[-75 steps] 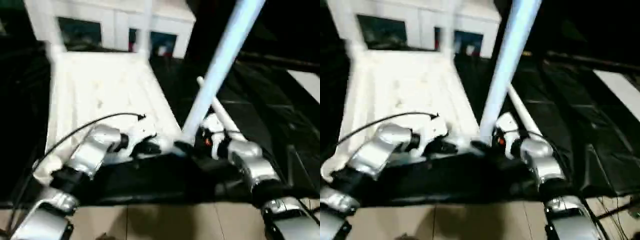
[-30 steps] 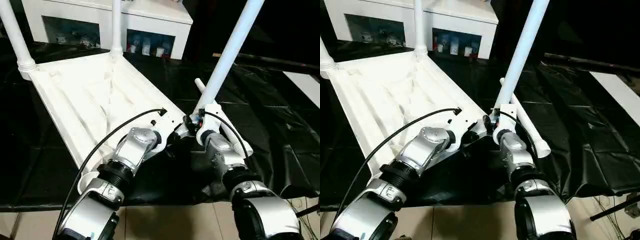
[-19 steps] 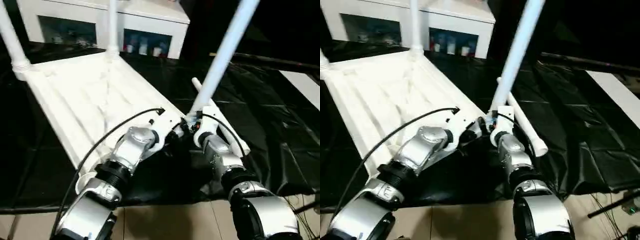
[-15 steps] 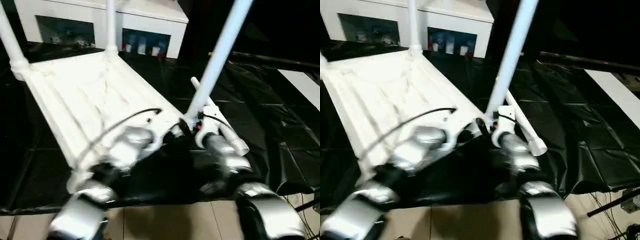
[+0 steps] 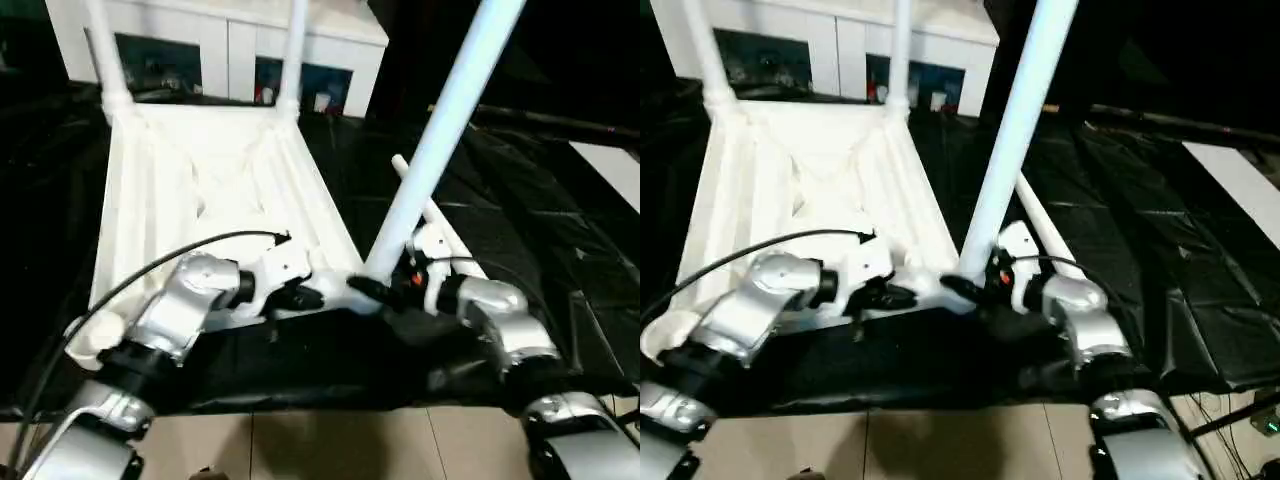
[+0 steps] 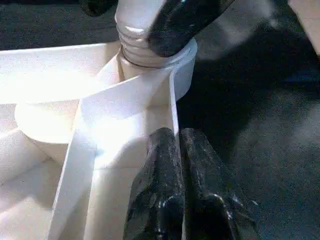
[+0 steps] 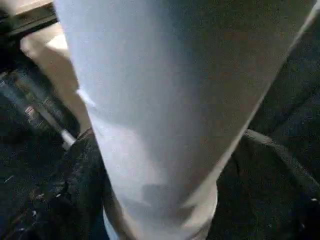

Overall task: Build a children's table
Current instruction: Rotate leg to tighten

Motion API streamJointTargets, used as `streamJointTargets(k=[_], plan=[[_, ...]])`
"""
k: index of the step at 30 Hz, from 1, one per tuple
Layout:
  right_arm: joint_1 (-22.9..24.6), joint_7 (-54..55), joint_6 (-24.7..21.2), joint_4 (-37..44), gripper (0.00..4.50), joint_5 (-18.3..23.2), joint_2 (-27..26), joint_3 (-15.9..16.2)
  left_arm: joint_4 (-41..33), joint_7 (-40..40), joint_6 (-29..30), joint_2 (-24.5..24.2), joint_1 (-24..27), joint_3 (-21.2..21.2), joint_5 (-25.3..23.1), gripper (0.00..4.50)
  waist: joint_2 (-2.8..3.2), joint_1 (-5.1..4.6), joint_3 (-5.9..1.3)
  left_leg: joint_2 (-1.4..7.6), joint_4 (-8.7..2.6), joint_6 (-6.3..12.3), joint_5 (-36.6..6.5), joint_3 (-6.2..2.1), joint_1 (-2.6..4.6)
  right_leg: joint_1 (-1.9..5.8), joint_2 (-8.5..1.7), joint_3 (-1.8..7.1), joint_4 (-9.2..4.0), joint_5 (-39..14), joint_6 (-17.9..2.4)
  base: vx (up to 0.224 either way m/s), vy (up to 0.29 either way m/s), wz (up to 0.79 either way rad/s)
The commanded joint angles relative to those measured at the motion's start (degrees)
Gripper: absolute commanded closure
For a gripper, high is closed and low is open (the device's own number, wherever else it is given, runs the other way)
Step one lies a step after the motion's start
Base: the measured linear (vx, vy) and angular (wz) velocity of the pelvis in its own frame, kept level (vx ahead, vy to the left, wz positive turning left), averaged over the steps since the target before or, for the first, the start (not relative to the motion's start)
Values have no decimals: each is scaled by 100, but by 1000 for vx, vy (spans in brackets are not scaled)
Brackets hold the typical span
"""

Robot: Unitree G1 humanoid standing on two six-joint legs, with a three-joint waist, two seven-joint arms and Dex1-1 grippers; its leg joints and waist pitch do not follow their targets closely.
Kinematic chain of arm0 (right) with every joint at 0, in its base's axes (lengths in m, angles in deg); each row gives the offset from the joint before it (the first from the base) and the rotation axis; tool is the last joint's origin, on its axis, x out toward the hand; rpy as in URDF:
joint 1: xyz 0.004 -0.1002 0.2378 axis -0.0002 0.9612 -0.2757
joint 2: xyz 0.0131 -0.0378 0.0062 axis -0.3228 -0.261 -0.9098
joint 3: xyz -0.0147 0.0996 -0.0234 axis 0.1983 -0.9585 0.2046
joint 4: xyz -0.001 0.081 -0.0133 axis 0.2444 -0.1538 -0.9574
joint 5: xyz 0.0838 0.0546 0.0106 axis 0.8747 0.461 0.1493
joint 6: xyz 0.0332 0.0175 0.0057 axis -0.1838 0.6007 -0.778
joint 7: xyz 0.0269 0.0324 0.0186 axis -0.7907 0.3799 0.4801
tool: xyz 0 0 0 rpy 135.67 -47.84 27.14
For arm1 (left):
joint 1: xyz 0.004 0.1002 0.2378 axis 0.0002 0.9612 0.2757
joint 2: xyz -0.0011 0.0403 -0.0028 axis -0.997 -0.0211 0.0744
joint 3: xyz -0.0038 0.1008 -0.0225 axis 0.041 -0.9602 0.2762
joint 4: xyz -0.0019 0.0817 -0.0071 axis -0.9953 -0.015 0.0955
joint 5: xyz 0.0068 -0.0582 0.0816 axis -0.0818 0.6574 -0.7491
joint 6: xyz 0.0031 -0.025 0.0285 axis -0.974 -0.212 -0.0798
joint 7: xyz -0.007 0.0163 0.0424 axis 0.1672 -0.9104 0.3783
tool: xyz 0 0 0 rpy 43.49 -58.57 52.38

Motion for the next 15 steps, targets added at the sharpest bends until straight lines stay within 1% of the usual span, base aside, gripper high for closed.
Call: streamJointTargets(k=[1, 2, 3, 4, 5, 6, 9, 10, 11, 12, 13, 15], plan=[[77, -263, -126, 189, 61, 2, 184, 46, -47, -351, -94, 72, 163, -237, 170, 450, 42, -6, -295, 184, -367, 128, -1234, -10, 66, 227, -304, 247, -375, -1074, -1077, 0, 0, 0], [103, -389, -169, 251, 61, 10, 203, 93, -67, -384, -113, 57, 176, -235, 185, 450, 25, -8, -293, 181, -363, 149, -1215, -5, 66, 227, -300, 248, -375, -1045, -1085, 0, 0, 0], [112, -434, -214, 281, 61, 11, 207, 112, -79, -400, -123, 52, 181, -237, 195, 450, 29, -3, -292, 180, -365, 168, -1190, -9, 62, 235, -301, 245, -368, -1030, -1095, 0, 0, 0], [96, -417, -246, 260, 61, 22, 182, 94, -76, -382, -123, 58, 180, -234, 201, 450, 15, -1, -289, 181, -361, 174, -1192, -7, 66, 230, -308, 246, -370, -1075, -1092, 0, 0, 0], [96, -417, -246, 260, 61, 22, 182, 94, -76, -382, -123, 58, 180, -234, 201, 450, 18, 2, -287, 182, -364, 158, -1189, -7, 71, 225, -315, 248, -374, -1127, -1094, 0, 0, 0], [81, -415, -285, 242, 77, 44, 160, 72, -74, -364, -122, 65, 179, -229, 204, 450, 10, 0, -288, 182, -363, 135, -1206, -8, 70, 225, -315, 246, -376, -1173, -1082, 0, 0, 0], [40, -418, -273, 155, 87, 34, 99, 81, -32, -315, -133, 87, 168, -223, 178, 450, 7, 2, -290, 181, -360, 114, -1202, -10, 70, 223, -320, 248, -377, -1214, -1059, 0, 0, 0], [40, -418, -273, 155, 105, 34, 99, 81, -32, -315, -133, 87, 168, -223, 178, 450, 6, 0, -292, 181, -358, 117, -1197, -9, 70, 224, -320, 248, -376, -1201, -1061, 0, 0, 0], [39, -415, -268, 152, 105, 30, 96, 85, -31, -316, -133, 89, 169, -221, 175, 450, 4, 4, -294, 180, -354, 125, -1163, -9, 67, 230, -320, 248, -370, -1163, -1061, 0, 0, 0], [36, -412, -264, 147, 115, 23, 89, 93, -31, -319, -130, 95, 171, -215, 166, 450, 4, 4, -292, 181, -355, 128, -1148, -7, 70, 226, -320, 248, -370, -1145, -1066, 0, 0, 0], [38, -415, -271, 157, 133, 22, 89, 92, -33, -325, -128, 98, 172, -209, 165, 450, -7, 1, -292, 177, -354, 134, -1138, -8, 62, 231, -317, 246, -368, -1158, -1059, 0, 0, 0], [40, -429, -294, 173, 149, 24, 91, 85, -28, -330, -132, 100, 174, -199, 162, 450, -8, -2, -294, 178, -350, 140, -1118, -9, 61, 234, -319, 245, -366, -1163, -1050, 0, 0, 0]])
